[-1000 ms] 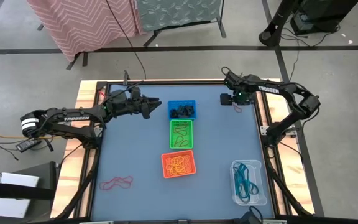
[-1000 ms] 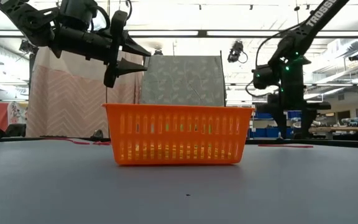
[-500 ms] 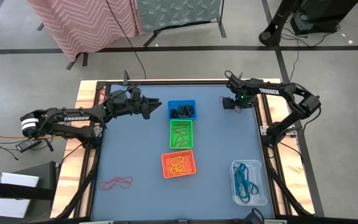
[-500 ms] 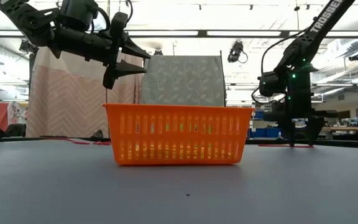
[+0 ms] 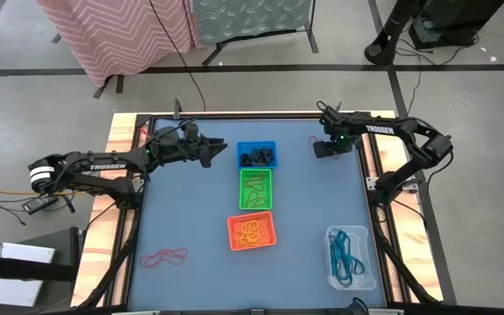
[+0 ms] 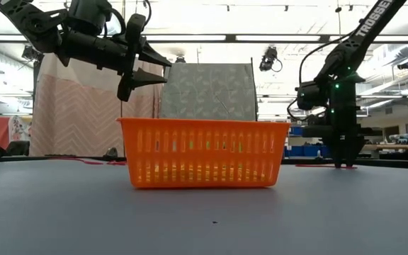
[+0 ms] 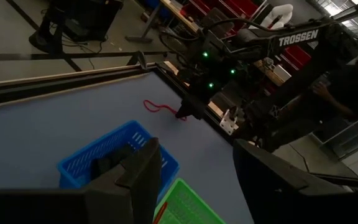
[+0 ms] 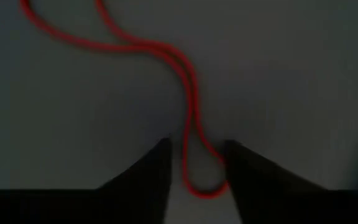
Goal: Sort rubber bands into baskets
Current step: Put the red rubber band into the green bin
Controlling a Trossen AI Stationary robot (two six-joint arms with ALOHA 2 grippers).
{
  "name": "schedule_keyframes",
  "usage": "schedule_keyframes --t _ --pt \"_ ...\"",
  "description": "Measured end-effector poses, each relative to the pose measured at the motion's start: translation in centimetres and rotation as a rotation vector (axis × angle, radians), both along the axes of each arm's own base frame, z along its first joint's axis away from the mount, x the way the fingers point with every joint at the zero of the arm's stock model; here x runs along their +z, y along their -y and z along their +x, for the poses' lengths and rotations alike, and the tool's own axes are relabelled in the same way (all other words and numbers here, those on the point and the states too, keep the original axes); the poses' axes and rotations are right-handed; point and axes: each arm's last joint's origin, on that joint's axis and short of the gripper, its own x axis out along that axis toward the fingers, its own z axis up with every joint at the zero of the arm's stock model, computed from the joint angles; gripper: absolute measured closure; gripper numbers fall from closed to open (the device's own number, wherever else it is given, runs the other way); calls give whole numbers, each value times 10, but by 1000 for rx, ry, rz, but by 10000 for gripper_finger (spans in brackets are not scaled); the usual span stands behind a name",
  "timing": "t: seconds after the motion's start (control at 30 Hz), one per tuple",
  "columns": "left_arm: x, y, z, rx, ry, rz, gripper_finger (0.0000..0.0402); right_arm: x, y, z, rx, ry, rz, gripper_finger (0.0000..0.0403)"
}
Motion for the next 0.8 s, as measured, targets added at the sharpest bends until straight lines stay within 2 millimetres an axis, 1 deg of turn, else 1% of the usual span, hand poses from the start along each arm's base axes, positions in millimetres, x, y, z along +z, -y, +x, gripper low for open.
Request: schedule_keyframes --t 0.07,0.13,0.17,0.2,0.3,0.37,0.47,0.53,0.6,0.7,0.8 --pt "0 0 0 0 0 0 200 0 -3 1 21 -10 11 290" --pt "0 0 0 0 1 0 200 0 -5 3 35 -14 15 355" --pt "0 0 0 0 0 0 200 -1 -6 4 48 -19 15 377" --pt "0 0 0 0 1 0 200 0 -8 6 62 -26 13 387" --pt "0 0 0 0 0 1 200 6 -12 13 105 -42 10 394" --pt "0 0 0 -1 -1 4 200 13 -18 19 152 -39 16 396" --pt "0 0 0 0 -1 4 200 39 -19 33 192 47 -84 398" --pt "0 0 0 0 -1 5 200 54 -25 38 220 81 -117 399" --pt "0 0 0 0 -2 5 200 76 -31 47 246 176 -169 399" --pt "0 0 0 0 -5 4 200 107 -47 55 311 305 -223 400" --pt "-1 0 0 2 -9 2 200 135 -67 66 369 459 -252 400"
